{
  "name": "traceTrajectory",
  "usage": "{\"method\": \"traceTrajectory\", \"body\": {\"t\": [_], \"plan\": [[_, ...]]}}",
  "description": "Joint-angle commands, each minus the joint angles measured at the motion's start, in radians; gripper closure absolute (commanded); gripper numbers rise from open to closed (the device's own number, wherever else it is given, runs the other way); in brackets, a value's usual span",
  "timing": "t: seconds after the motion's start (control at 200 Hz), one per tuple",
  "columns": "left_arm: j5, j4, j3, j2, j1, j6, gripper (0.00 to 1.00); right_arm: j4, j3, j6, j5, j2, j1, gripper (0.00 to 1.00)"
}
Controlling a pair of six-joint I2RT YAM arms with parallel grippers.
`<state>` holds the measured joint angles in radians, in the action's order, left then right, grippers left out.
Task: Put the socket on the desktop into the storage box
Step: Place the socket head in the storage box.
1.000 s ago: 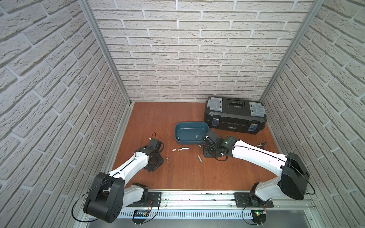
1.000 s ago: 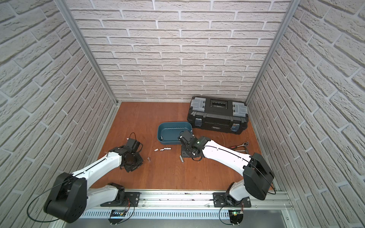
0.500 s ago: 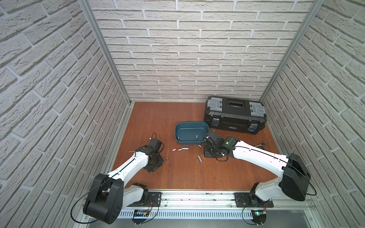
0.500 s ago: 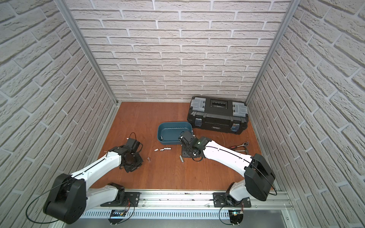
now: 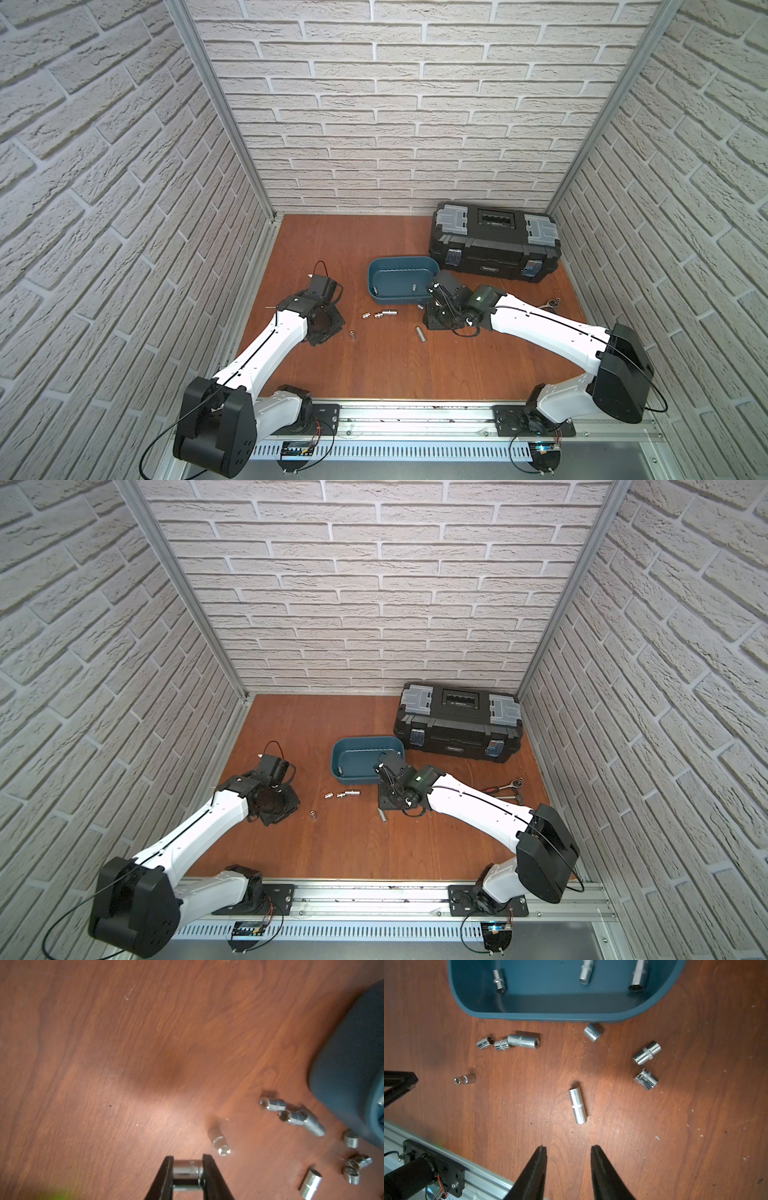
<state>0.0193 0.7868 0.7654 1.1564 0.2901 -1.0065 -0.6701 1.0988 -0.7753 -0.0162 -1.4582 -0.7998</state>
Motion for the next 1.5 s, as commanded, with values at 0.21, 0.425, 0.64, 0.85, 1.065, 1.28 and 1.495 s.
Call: {"method": "traceTrajectory", "body": {"t": [0.21,0.425,0.64,0.85,1.065,1.28,1.495], "plan": [[0.046,-0.023,0.150,0.104,0.005,0.048,0.78,0.085,0.059,0.066,0.088,0.013,-0.026,0.55],[0.062,-0.042,0.261,0.201,0.037,0.064,0.78,0.119,0.073,0.071,0.128,0.003,-0.027,0.54],[0.074,-0.050,0.406,0.341,0.069,0.092,0.78,0.134,0.079,0.065,0.141,0.000,-0.029,0.54],[0.098,-0.071,0.520,0.468,0.092,0.101,0.78,0.130,0.104,0.069,0.133,-0.011,-0.029,0.52],[0.121,-0.073,0.632,0.593,0.110,0.121,0.79,0.129,0.132,0.064,0.118,-0.036,-0.027,0.51],[0.131,-0.054,0.728,0.684,0.119,0.144,0.79,0.129,0.116,0.052,0.100,-0.039,-0.026,0.51],[0.151,-0.043,0.801,0.773,0.133,0.161,0.79,0.127,0.094,0.045,0.091,-0.028,-0.019,0.51]]}}
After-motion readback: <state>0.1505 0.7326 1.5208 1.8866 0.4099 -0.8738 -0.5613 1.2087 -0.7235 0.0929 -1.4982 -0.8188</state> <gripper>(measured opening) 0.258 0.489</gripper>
